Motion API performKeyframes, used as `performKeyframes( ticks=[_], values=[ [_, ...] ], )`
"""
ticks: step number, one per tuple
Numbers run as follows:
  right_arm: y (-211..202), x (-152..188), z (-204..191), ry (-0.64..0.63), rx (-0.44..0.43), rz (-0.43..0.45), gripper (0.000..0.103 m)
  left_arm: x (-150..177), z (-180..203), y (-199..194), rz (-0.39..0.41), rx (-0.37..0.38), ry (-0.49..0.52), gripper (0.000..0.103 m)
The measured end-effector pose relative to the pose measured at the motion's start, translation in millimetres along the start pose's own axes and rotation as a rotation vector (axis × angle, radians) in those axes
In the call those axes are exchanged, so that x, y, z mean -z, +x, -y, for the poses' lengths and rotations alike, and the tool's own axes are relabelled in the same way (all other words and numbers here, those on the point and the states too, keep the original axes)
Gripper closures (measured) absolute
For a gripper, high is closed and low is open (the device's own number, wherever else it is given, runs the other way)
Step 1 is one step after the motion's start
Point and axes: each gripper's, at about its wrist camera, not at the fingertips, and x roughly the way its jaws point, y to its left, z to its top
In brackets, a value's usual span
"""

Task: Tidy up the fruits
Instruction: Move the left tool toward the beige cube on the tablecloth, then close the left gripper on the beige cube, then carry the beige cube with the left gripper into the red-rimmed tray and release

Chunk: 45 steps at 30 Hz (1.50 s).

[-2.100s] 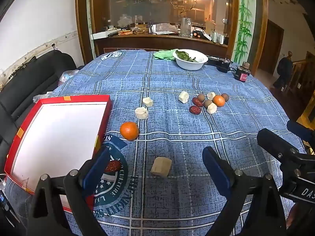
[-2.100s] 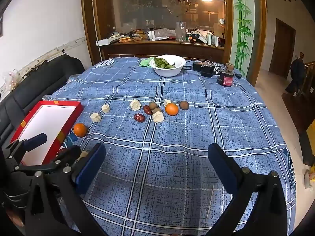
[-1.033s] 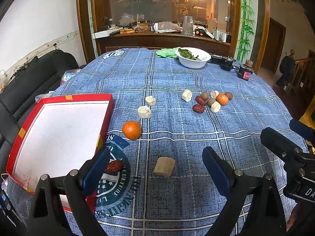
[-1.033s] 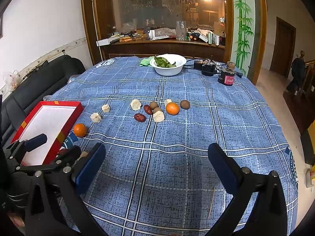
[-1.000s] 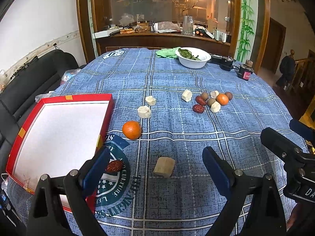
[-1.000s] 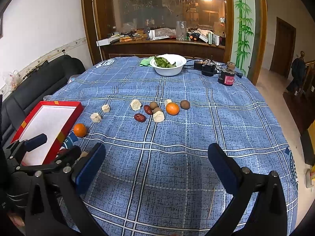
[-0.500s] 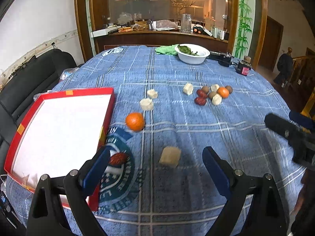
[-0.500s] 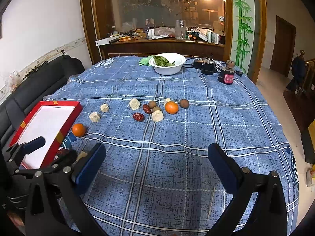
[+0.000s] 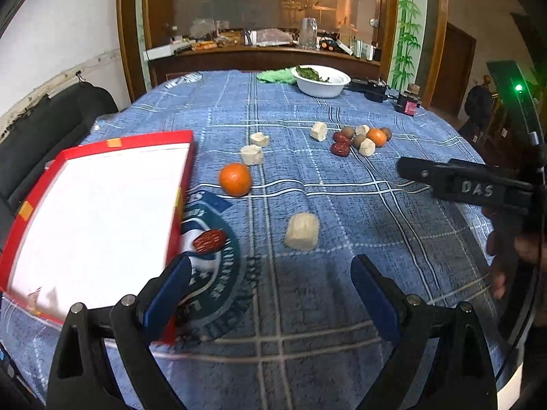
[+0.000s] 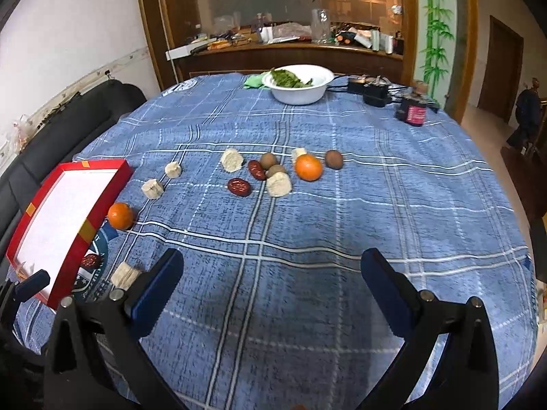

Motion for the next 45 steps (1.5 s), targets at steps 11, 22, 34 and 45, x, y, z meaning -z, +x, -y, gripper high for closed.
performKeyframes(
  ticks=[11,22,34,45],
  values=[
    [70,-43,12,-0.035,0.055,-0.054,0.027,-22,9,42,-0.063,0.001,-0.019,0.029],
    [106,-51,15,-0.056,0.047,-0.103,0.060,-27,26,64,-0.127,-0.054,0.043,0.074],
    [72,-38,23,-0.019,0.031,-0.050,0.075,-29,21,51,-0.109,0.013,0.015,0.077],
    [16,-16,4,-0.023,-0.026,0.025,0.075,-29,-10,-4,0.032,0.092,-0.062,0.077]
  ],
)
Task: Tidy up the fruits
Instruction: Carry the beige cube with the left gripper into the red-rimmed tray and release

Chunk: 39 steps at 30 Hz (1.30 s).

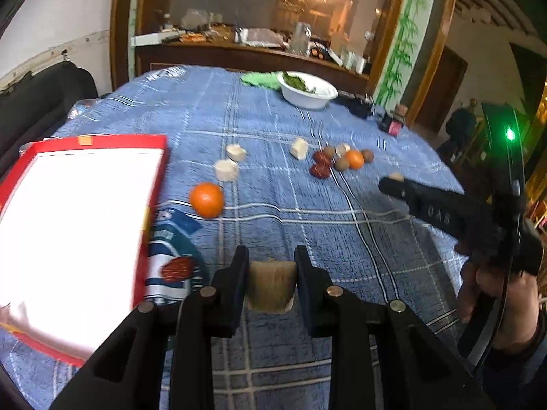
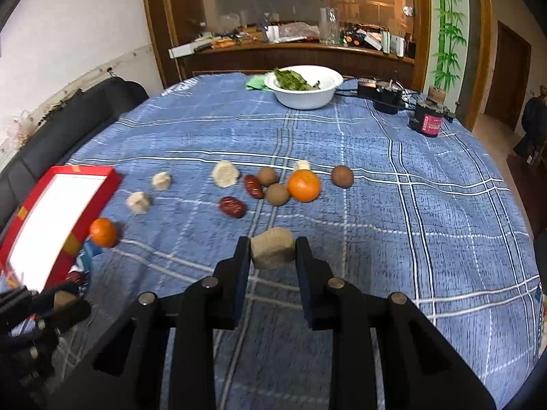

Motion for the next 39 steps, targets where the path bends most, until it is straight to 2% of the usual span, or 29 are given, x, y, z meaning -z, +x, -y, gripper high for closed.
performKeyframes(
  ticks=[5,7,10,12,17,21,28,35,36,37,39],
  values=[
    [-15,4,-18,-0.018,-0.034,0.022,0.075,0,-19,-26,0.058,-0.042,-0.023,0.077],
    [-20,3,-30,-0.037,-0.052,0.029,0.075,-2,-30,-35,0.079,-0.076,-0.044,0.077],
    [-23,2,-51,-0.064,-0.084,0.031,0.075,-6,-49,-43,0.108,-0.167,-0.078,0.077],
    [-23,-1,-69,-0.091,-0.113,0.032,0.075,-8,-64,-45,0.112,-0.238,-0.099,0.077],
    [-21,-8,-123,-0.163,-0.203,0.033,0.075,-6,-100,-42,0.090,-0.351,-0.160,0.077],
    [-12,-13,-170,-0.214,-0.274,0.026,0.074,-1,-118,-38,0.057,-0.406,-0.181,0.077],
    [27,-13,-231,-0.275,-0.341,-0.040,0.074,11,-139,-39,0.017,-0.454,-0.214,0.077],
    [55,-5,-251,-0.287,-0.354,-0.121,0.074,15,-156,-42,0.013,-0.475,-0.256,0.075],
    [57,-4,-252,-0.288,-0.353,-0.132,0.072,16,-157,-41,0.001,-0.475,-0.256,0.072],
    [59,-3,-252,-0.286,-0.349,-0.139,0.069,16,-157,-40,-0.009,-0.476,-0.257,0.062],
    [59,-1,-252,-0.284,-0.344,-0.147,0.045,18,-158,-41,-0.001,-0.491,-0.262,0.052]
  ],
)
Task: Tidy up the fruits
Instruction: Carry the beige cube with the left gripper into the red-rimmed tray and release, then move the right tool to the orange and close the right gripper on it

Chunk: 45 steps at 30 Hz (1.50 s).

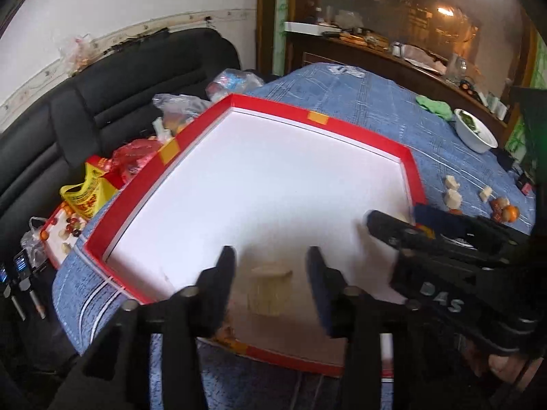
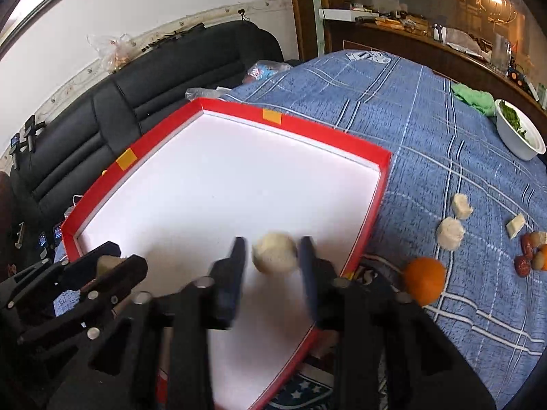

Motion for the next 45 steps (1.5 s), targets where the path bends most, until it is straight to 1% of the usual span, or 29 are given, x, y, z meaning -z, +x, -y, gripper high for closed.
performKeyframes(
  ticks=[1,2,3,4,5,6,8,10,11,14,16,19,22,24,26,28,31,33,35,36,39,42,43,45],
  values=[
    [-2,1,2,0.004,0.010,0.003,0.043,0,0,0,0.007,0.004,0.000,0.047],
    [-7,2,5,0.015,0.001,0.010,0.042,1,0,-2,0.013,0.004,0.003,0.044],
    [-12,3,10,0.031,-0.007,0.020,0.038,2,1,-3,0.017,0.001,0.006,0.040],
    [-19,5,14,0.046,-0.015,0.034,0.035,3,2,-4,0.022,0.001,0.009,0.040],
    [-27,8,19,0.062,-0.020,0.050,0.029,3,4,-6,0.029,0.005,0.015,0.040],
    [-36,11,25,0.071,-0.017,0.070,0.027,4,5,-10,0.041,0.008,0.020,0.040],
    [-54,19,39,0.097,0.006,0.101,0.027,5,8,-16,0.066,0.019,0.018,0.040],
    [-70,28,56,0.134,0.025,0.123,0.027,7,14,-22,0.083,0.049,0.017,0.040],
    [-80,36,69,0.159,0.053,0.131,0.027,8,18,-26,0.093,0.065,0.020,0.040],
    [-96,55,96,0.187,0.131,0.126,0.027,11,38,-36,0.116,0.117,0.056,0.040],
    [-102,66,112,0.204,0.171,0.119,0.027,15,55,-42,0.120,0.170,0.084,0.040],
    [-109,78,134,0.247,0.201,0.112,0.027,21,92,-44,0.101,0.238,0.163,0.040],
    [-113,80,144,0.257,0.202,0.115,0.027,28,120,-39,0.073,0.268,0.230,0.040],
    [-107,71,144,0.236,0.187,0.117,0.027,33,127,-38,0.062,0.278,0.253,0.040],
    [-95,61,139,0.207,0.166,0.102,0.027,38,127,-37,0.062,0.289,0.260,0.040],
    [-83,53,131,0.163,0.130,0.092,0.027,42,122,-35,0.054,0.290,0.249,0.040],
    [-55,31,116,0.093,0.105,0.059,0.029,44,123,-31,0.031,0.300,0.238,0.041],
    [-40,24,111,0.069,0.101,0.038,0.039,44,126,-30,0.026,0.309,0.253,0.041],
    [-28,20,108,0.050,0.100,0.012,0.045,45,128,-31,0.030,0.325,0.262,0.041],
    [-24,18,108,0.043,0.073,0.006,0.045,45,128,-31,0.032,0.331,0.262,0.041],
    [-19,13,99,0.005,0.065,-0.009,0.046,44,126,-34,0.030,0.357,0.257,0.041],
    [-8,13,93,-0.026,0.045,-0.040,0.046,45,122,-39,0.050,0.375,0.254,0.041],
    [-3,13,92,-0.034,0.051,-0.049,0.047,46,123,-40,0.052,0.380,0.259,0.041],
    [3,14,93,-0.029,0.046,-0.051,0.060,45,124,-38,0.050,0.375,0.263,0.041]
  ],
)
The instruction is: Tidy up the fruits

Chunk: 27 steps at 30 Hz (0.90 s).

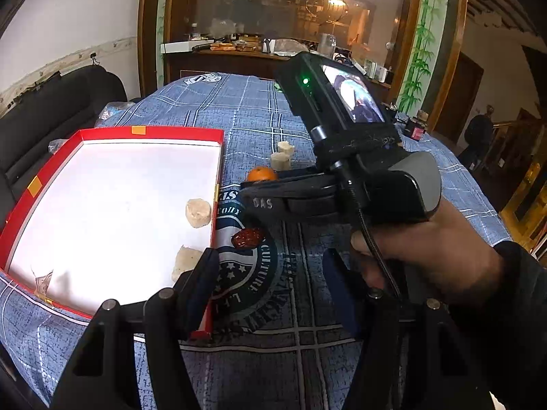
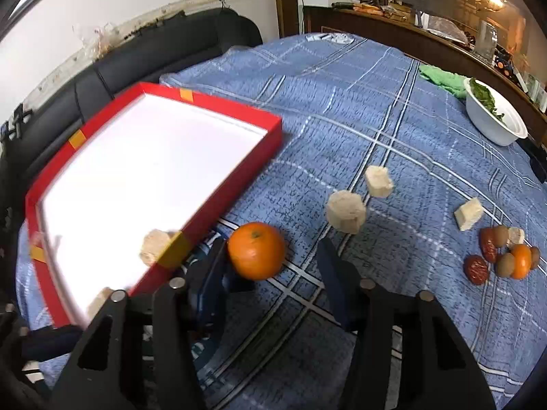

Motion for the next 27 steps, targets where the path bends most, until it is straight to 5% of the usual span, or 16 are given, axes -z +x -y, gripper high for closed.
performKeyframes(
  ticks=[2,8,12,27],
  values=[
    [-3,0,2,0.013,-0.007,0.010,0.067,-2,1,3,-0.006,0.003,-0.005,0.041],
    [-30,15,27,0.086,0.017,0.062,0.068,-13,12,21,-0.026,0.019,-0.004,0.041],
    [-53,30,60,0.175,0.053,0.102,0.068,-17,12,36,-0.053,0.012,-0.017,0.056],
    [-88,39,83,0.233,-0.029,0.213,0.068,-25,6,66,-0.121,-0.225,-0.025,0.074]
  ],
)
